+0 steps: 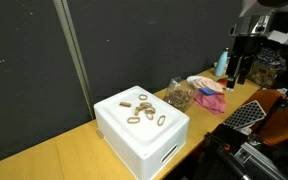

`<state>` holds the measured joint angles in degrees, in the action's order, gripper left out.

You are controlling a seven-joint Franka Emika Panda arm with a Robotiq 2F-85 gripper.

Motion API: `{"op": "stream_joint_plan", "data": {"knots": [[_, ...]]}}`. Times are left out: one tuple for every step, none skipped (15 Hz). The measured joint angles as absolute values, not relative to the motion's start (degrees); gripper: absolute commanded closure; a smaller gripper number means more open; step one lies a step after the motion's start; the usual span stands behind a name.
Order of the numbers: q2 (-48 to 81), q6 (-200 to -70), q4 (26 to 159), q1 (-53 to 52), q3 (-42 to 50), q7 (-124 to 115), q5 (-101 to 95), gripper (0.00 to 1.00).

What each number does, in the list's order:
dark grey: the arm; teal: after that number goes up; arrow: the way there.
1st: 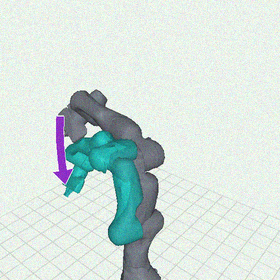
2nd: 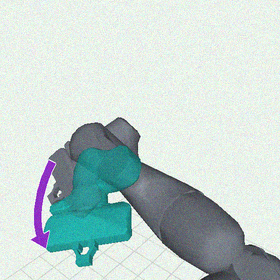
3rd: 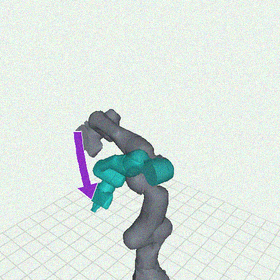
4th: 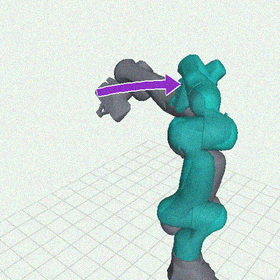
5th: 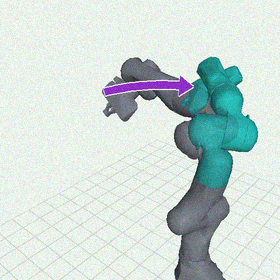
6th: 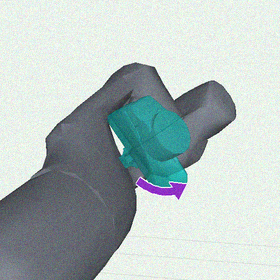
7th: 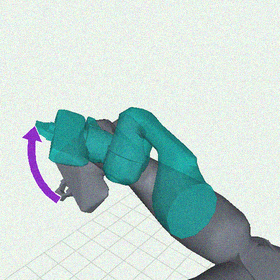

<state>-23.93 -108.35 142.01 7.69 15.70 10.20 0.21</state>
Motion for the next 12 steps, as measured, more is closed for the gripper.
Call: {"op": "stream_joint_plan", "data": {"knots": [[-23.9,-108.4,142.0,7.7,15.7,10.2,0.2,0.0],[-23.9,-108.4,142.0,7.7,15.7,10.2,0.2,0.0],[-23.9,-108.4,142.0,7.7,15.7,10.2,0.2,0.0],[-23.9,-108.4,142.0,7.7,15.7,10.2,0.2,0.0],[-23.9,-108.4,142.0,7.7,15.7,10.2,0.2,0.0],[-23.9,-108.4,142.0,7.7,15.7,10.2,0.2,0.0],[-23.9,-108.4,142.0,7.7,15.7,10.2,0.2,0.0],[-23.9,-108.7,142.1,7.7,15.7,10.2,0.2,0.0],[-23.8,-109.6,142.2,7.7,15.5,10.2,0.5,0.0],[-23.5,-111.0,142.2,7.6,15.1,10.2,1.2,0.0],[-23.1,-112.8,142.2,7.2,14.6,10.4,2.0,0.0],[-22.6,-114.8,142.2,6.6,14.2,10.9,3.1,0.0]]}}
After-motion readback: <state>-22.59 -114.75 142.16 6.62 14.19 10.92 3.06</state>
